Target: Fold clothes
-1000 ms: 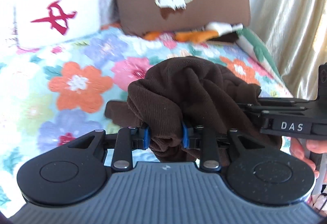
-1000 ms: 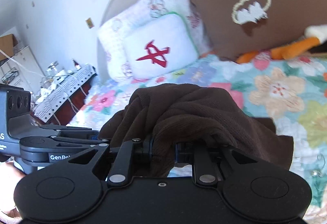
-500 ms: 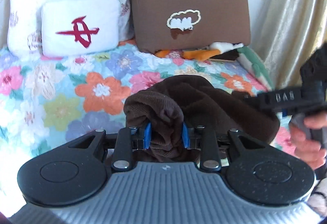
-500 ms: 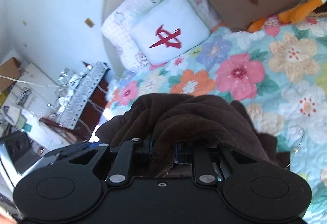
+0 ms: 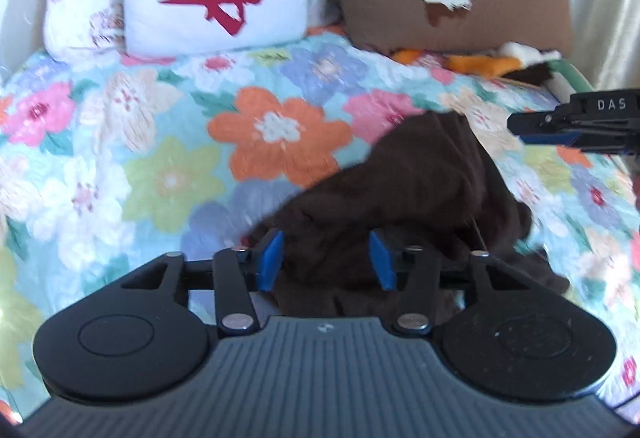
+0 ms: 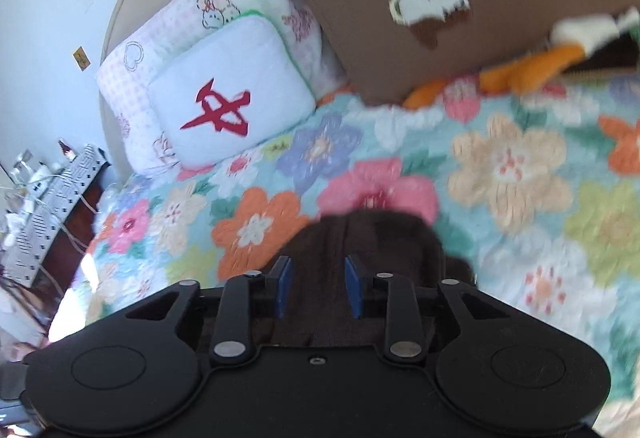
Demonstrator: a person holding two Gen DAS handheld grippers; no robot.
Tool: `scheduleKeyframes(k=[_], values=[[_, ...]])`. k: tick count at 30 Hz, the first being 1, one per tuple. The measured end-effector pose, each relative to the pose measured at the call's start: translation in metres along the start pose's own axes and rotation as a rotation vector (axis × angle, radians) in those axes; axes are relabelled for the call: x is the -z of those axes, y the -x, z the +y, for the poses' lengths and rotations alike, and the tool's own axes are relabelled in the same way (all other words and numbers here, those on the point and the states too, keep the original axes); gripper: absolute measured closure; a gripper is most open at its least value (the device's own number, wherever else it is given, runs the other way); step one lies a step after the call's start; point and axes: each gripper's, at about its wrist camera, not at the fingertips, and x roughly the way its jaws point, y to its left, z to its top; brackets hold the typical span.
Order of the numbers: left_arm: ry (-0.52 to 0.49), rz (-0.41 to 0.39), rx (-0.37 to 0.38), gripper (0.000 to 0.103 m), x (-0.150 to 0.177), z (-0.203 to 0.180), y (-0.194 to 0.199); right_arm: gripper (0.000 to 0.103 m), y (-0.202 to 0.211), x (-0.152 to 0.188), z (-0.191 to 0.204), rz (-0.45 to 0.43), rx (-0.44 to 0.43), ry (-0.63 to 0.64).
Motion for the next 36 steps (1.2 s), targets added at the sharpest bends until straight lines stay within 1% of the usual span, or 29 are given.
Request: scheduleKeyframes(k=[1,2,4,8,10,12,13,14,15,16,17,18,19,20,22,23,25,26,28,32,36], values=[[-0.014,0.009,0.011,0.040,0.005,-0.001,0.000,0.063,0.001,0.008,-0.002,0.018,-0.002,0.008],[-0.026,0.021,0.015,0.033,0.009,-0.003,0.000,0.062,0.002,0.017,-0.004,0.038,-0.001,0.019],[-0.047,0.040,0.023,0.030,0.018,-0.009,-0.001,0.054,0.003,0.035,-0.006,0.077,0.002,0.040],[-0.093,0.028,0.040,0.018,0.030,-0.024,-0.011,0.048,0.000,0.069,-0.005,0.133,-0.014,0.090],[-0.121,0.033,0.065,0.016,0.028,-0.032,-0.019,0.041,-0.004,0.084,0.003,0.158,-0.016,0.154],[-0.114,0.071,0.087,0.016,0.028,-0.037,-0.031,0.041,-0.012,0.098,0.015,0.174,-0.006,0.250],[-0.106,0.091,0.095,0.017,0.028,-0.039,-0.037,0.041,-0.016,0.104,0.021,0.165,0.008,0.309],[-0.097,0.095,0.095,0.023,0.028,-0.040,-0.041,0.041,-0.020,0.109,0.026,0.147,0.037,0.371],[-0.093,0.086,0.086,0.047,0.029,-0.041,-0.043,0.041,-0.024,0.112,0.030,0.126,0.074,0.425],[-0.097,0.083,0.067,0.060,0.029,-0.041,-0.046,0.044,-0.028,0.114,0.032,0.107,0.111,0.466],[-0.088,0.091,0.047,0.079,0.026,-0.039,-0.048,0.051,-0.031,0.115,0.033,0.087,0.139,0.495],[-0.066,0.104,0.030,0.084,0.023,-0.035,-0.051,0.079,-0.032,0.112,0.029,0.071,0.148,0.495],[-0.024,0.113,0.025,0.085,0.019,-0.029,-0.051,0.098,-0.031,0.107,0.024,0.060,0.151,0.477],[0.034,0.120,0.029,0.087,0.014,-0.020,-0.050,0.098,-0.031,0.103,0.018,0.048,0.154,0.458],[0.089,0.096,0.003,0.088,0.001,-0.006,-0.043,0.098,-0.022,0.092,0.011,-0.006,0.198,0.459],[0.084,0.067,-0.017,0.088,-0.005,-0.002,-0.037,0.098,-0.015,0.086,0.008,-0.038,0.233,0.472],[0.030,-0.001,-0.058,0.088,-0.015,0.001,-0.026,0.098,0.001,0.070,-0.002,-0.080,0.296,0.461],[0.003,-0.014,-0.075,0.089,-0.017,0.000,-0.023,0.098,0.010,0.061,-0.008,-0.096,0.323,0.445],[-0.022,-0.010,-0.087,0.089,-0.018,0.000,-0.021,0.098,0.027,0.044,-0.020,-0.128,0.377,0.414],[-0.004,-0.027,-0.125,0.089,-0.021,0.010,-0.023,0.098,0.046,0.025,-0.045,-0.166,0.443,0.358],[0.044,-0.062,-0.182,0.090,-0.035,0.031,-0.021,0.098,0.062,0.008,-0.069,-0.199,0.502,0.304]])
